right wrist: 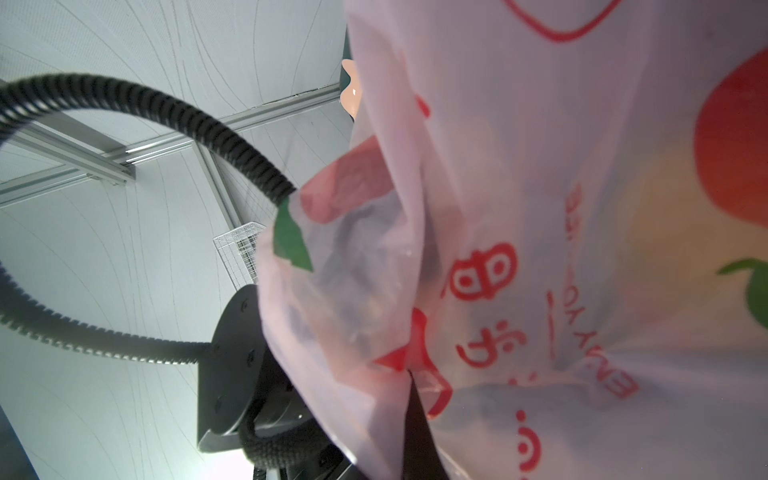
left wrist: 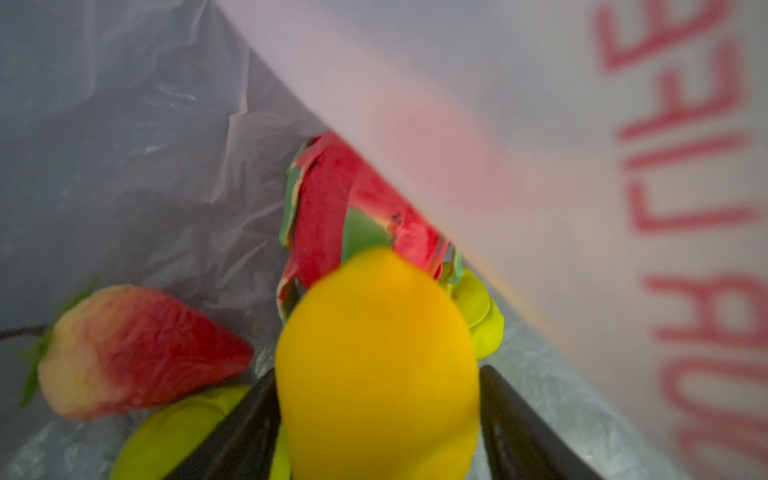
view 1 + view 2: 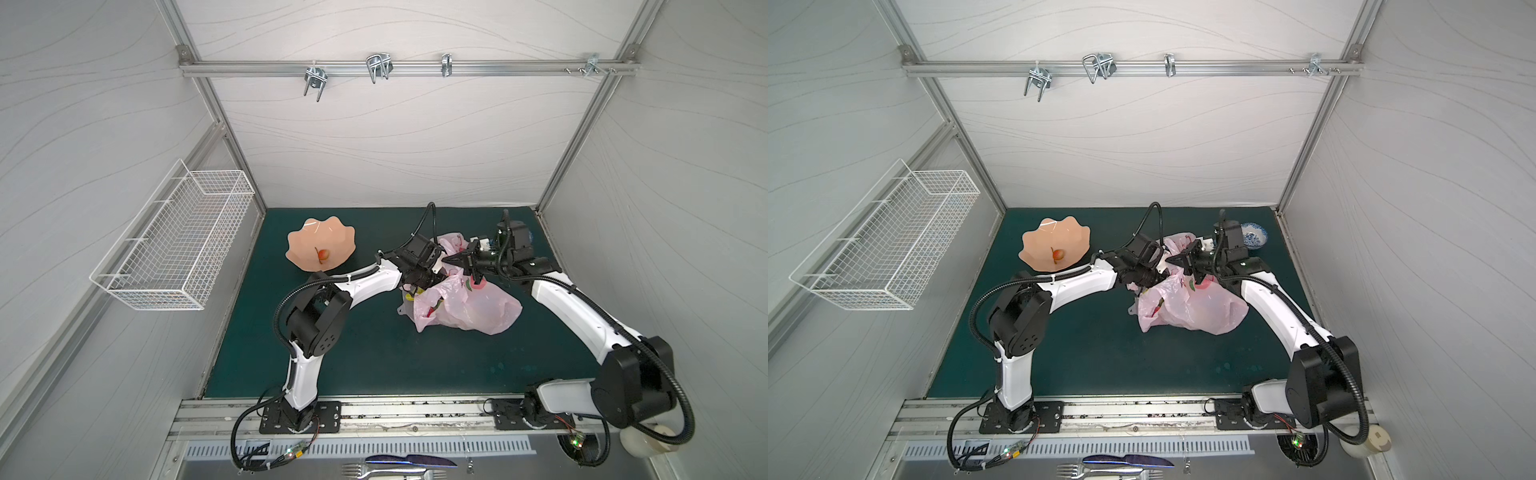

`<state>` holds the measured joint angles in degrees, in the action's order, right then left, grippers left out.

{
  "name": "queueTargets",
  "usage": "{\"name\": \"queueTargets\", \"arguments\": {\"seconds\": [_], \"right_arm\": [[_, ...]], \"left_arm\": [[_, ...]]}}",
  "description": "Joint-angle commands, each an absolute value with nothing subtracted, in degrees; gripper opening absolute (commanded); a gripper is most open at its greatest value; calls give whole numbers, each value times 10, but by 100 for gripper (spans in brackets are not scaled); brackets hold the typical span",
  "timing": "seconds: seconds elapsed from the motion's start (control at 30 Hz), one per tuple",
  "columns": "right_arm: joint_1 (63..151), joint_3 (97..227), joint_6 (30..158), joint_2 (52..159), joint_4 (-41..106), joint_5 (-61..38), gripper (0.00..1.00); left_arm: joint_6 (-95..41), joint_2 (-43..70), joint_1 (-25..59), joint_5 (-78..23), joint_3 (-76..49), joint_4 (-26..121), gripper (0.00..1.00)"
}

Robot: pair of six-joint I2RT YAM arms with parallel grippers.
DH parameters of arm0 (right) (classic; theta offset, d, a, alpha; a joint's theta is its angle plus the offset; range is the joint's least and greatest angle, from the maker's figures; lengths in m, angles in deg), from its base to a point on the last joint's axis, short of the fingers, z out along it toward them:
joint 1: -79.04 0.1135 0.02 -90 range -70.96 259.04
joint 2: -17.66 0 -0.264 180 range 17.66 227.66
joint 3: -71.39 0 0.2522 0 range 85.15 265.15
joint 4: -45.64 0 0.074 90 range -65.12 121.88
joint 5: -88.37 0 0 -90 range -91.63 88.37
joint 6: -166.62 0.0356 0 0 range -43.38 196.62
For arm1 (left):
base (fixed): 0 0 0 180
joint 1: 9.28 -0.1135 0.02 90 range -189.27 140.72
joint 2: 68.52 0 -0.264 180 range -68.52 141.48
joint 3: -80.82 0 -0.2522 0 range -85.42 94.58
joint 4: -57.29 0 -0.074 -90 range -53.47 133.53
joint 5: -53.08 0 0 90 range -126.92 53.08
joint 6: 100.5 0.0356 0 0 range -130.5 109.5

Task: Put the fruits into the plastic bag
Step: 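Lower the yellow lemon into the bag held open by the right gripper, then open the left gripper to release the lemon inside the bag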

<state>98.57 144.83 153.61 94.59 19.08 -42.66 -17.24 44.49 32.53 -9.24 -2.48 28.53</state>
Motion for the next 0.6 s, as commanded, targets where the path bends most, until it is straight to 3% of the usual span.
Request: {"name": "queueTargets", "arguments": {"seconds": [0.0, 0.07, 0.57], "right_arm": [[983, 1458, 1547, 951, 203, -436, 0], [983, 1458, 1547, 950, 202, -436, 0], [980, 1458, 1546, 948, 199, -436, 0]], "left_arm": [[-183, 443, 329, -86, 0, 310, 91], [-184, 439, 328, -89, 2, 308, 97], [-193, 404, 310, -120, -5, 288, 98]]}}
